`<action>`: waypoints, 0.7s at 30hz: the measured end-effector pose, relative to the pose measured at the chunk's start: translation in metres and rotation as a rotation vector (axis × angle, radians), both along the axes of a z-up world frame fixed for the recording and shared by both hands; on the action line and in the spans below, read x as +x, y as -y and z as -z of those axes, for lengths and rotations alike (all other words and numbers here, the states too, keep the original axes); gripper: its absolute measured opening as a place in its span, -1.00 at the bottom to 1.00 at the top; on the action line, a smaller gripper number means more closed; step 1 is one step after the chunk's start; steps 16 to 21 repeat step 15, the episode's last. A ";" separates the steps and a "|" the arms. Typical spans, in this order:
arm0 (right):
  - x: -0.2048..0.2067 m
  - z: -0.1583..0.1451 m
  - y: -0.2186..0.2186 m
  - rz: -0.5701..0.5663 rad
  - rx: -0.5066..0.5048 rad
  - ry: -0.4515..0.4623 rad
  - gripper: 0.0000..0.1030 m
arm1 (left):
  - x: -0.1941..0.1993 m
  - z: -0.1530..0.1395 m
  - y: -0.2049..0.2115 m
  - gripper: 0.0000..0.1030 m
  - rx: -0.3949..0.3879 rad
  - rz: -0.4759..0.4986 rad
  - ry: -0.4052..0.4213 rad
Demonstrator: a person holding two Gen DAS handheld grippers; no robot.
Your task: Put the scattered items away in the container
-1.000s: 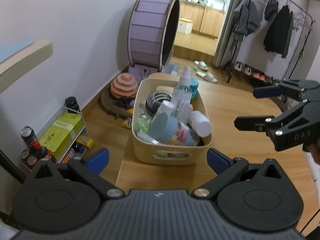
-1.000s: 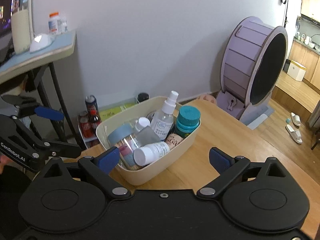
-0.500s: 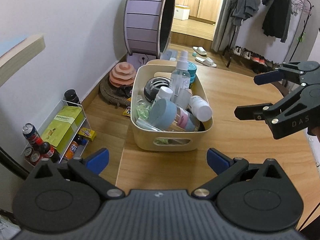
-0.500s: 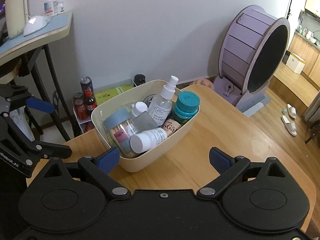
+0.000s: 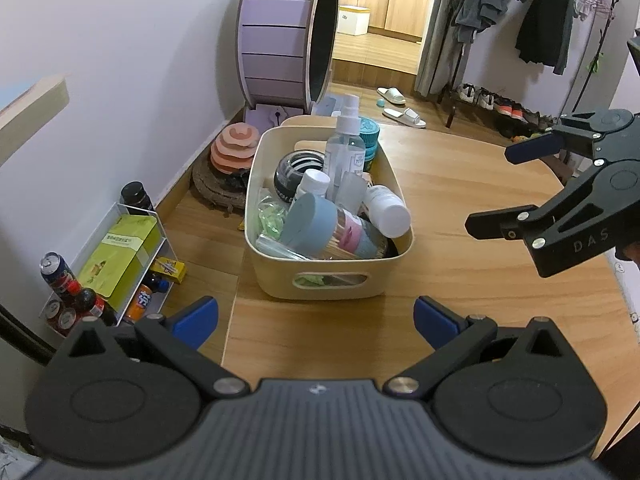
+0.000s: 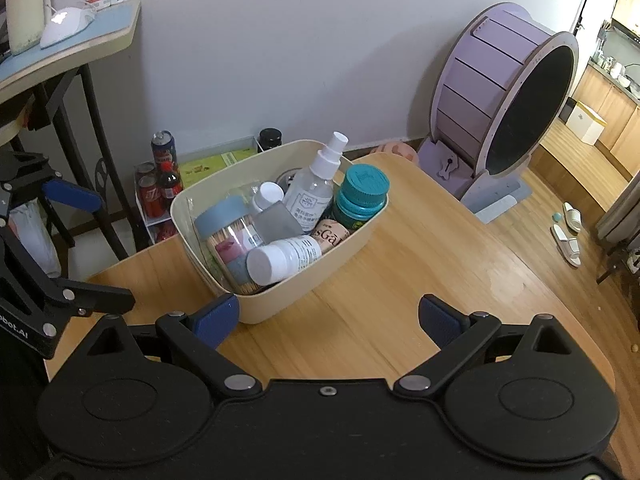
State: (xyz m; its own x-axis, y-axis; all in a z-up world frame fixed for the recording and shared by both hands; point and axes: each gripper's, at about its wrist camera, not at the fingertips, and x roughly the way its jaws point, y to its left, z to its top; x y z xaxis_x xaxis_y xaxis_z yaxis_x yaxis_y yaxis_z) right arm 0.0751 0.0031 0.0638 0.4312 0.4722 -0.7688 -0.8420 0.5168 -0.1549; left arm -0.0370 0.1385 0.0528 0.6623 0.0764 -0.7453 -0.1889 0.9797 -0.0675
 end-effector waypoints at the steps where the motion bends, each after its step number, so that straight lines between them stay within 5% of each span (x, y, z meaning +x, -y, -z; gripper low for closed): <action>1: 0.000 0.000 0.000 0.002 -0.002 0.001 0.88 | 0.000 0.000 0.000 1.00 -0.002 0.000 0.001; 21: 0.002 -0.002 0.003 0.005 -0.007 0.012 0.88 | 0.003 -0.003 0.004 1.00 0.000 0.016 0.010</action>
